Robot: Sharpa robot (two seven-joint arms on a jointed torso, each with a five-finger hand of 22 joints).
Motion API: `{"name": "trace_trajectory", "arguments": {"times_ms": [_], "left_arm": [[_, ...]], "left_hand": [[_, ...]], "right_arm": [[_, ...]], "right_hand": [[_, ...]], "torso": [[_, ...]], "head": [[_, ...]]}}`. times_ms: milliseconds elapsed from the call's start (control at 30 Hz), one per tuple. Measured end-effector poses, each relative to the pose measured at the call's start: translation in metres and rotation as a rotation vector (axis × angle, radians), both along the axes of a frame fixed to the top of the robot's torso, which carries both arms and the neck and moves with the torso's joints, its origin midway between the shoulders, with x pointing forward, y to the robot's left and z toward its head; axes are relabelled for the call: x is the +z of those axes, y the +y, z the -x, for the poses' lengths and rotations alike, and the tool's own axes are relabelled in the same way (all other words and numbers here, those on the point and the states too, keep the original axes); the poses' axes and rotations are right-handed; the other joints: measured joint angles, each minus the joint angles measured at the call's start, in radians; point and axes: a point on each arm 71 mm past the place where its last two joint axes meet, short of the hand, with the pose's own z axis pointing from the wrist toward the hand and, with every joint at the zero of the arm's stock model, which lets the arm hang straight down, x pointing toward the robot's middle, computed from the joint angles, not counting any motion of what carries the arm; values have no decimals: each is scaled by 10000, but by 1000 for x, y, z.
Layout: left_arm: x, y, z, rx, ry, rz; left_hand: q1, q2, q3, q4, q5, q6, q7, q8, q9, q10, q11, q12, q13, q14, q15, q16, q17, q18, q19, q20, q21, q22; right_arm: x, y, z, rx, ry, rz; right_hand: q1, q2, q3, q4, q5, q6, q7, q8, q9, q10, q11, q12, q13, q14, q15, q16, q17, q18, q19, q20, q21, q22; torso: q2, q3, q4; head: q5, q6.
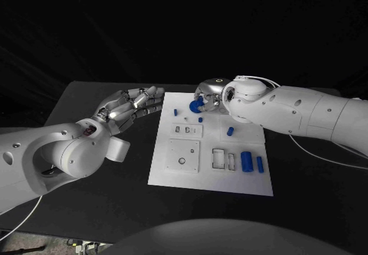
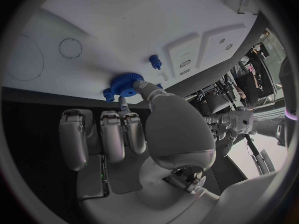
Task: Assemble the parts on the task board
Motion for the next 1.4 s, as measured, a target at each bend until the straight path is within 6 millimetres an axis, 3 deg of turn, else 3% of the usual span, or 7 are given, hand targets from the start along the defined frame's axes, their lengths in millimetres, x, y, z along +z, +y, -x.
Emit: {"name": "trace_trajectory", "arguments": {"times_ms": [133,333,800,967,1100,1300,1400], "left_arm": [[0,0,0,-8,13,-4],[0,0,0,-12,30,-15],[-1,2,-1,19,63,-44],[-2,3,-2,60,64,-63],[-2,4,-2,80,68,-76],[-3,2,-4,47,68,-82],[-4,1,-4,22,71,-79]], "left_hand": [[0,0,0,0,0,0,0,0,0,0,0,0,0,0,0,0,0,0,0,0,0,0],[0,0,0,0,0,0,0,0,0,0,0,0,0,0,0,0,-1,0,0,0,0,0],[0,0,0,0,0,0,0,-1,-1,0,0,0,-1,0,0,0,-1,0,0,0,0,0],[0,0,0,0,0,0,0,-1,0,0,0,0,0,0,0,0,-1,-1,0,0,0,-1],[0,0,0,0,0,0,0,-1,0,0,0,0,-1,0,0,0,-1,0,0,0,0,0],[0,0,0,0,0,0,0,-1,0,0,0,0,-1,0,0,0,-1,1,0,0,0,-1],[0,0,0,0,44,0,0,-1,0,0,0,0,-1,0,0,0,-2,-1,0,0,0,-1]], "right_arm": [[0,-2,0,-47,10,13],[0,-6,0,-112,-24,-12],[8,-19,9,76,-631,-682],[29,-31,19,336,-1148,-1278],[49,-49,29,350,-1346,-1770],[65,-93,47,-154,-1280,-2370],[66,-113,53,-456,-1161,-2710]], "right_hand": [[-243,-139,-477,143,-1943,-221,-63,-305,-430,0,-1,0,-1,0,0,0,0,0,0,0,-24,0],[-555,-52,-1038,454,-3304,-293,-93,-305,-792,-36,-37,0,-1,0,0,0,-1,0,0,0,-66,-1],[-604,-3,-1309,540,-3425,181,-275,-210,-860,19,-168,0,-2,1,-78,0,-3,0,-38,-39,-148,-2],[-403,199,-1337,512,-2482,296,-368,-211,-950,11,-247,0,-2,-3,-153,0,-3,0,-17,-133,-147,-3],[-350,246,-1337,512,-2164,372,-359,-212,-972,11,-247,0,-2,-3,-153,0,-3,0,-17,-133,-135,-4],[-175,150,-1518,528,-2810,474,-389,-213,-992,-30,-287,0,-3,0,-222,0,-4,0,-17,-133,64,-4],[-119,121,-1573,527,-2793,545,-460,-213,-981,3,-326,0,-3,0,-221,0,-4,0,-27,-195,184,-4]], "torso": [[-2,-2,6],[-2,-3,4],[9,-3,-8],[8,-3,-17],[-1,-20,-27],[-27,-52,-69],[-30,-58,-94]], "head": [[17,0],[55,0],[77,0],[50,0],[-13,0],[-51,0],[-56,0]]}}
